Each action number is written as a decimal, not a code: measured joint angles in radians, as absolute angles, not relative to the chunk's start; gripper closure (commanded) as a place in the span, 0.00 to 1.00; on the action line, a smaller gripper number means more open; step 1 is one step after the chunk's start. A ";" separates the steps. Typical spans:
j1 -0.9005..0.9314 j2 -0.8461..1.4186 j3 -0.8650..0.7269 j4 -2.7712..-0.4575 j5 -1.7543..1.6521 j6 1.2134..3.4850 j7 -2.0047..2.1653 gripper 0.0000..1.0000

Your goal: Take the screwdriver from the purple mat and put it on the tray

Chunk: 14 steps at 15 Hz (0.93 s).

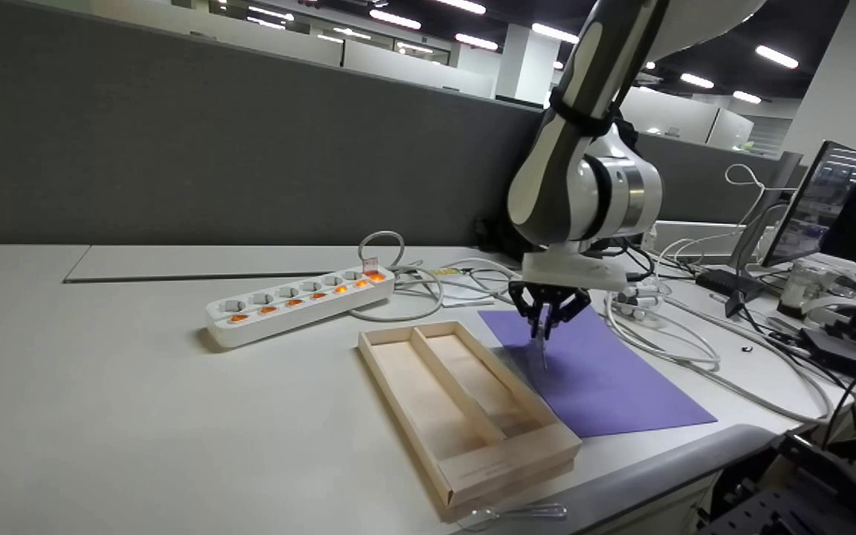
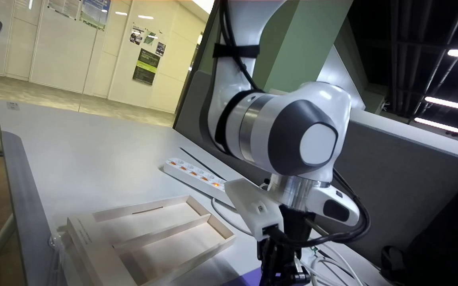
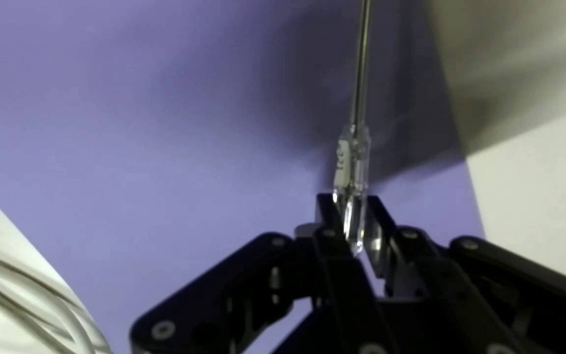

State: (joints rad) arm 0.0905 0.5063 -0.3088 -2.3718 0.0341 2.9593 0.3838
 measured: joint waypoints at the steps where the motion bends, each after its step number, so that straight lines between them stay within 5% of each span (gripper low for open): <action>1: 0.103 0.488 -0.309 -2.380 0.032 2.969 0.376 0.96; 14: 0.128 0.311 -0.172 -2.413 0.022 2.908 0.292 0.96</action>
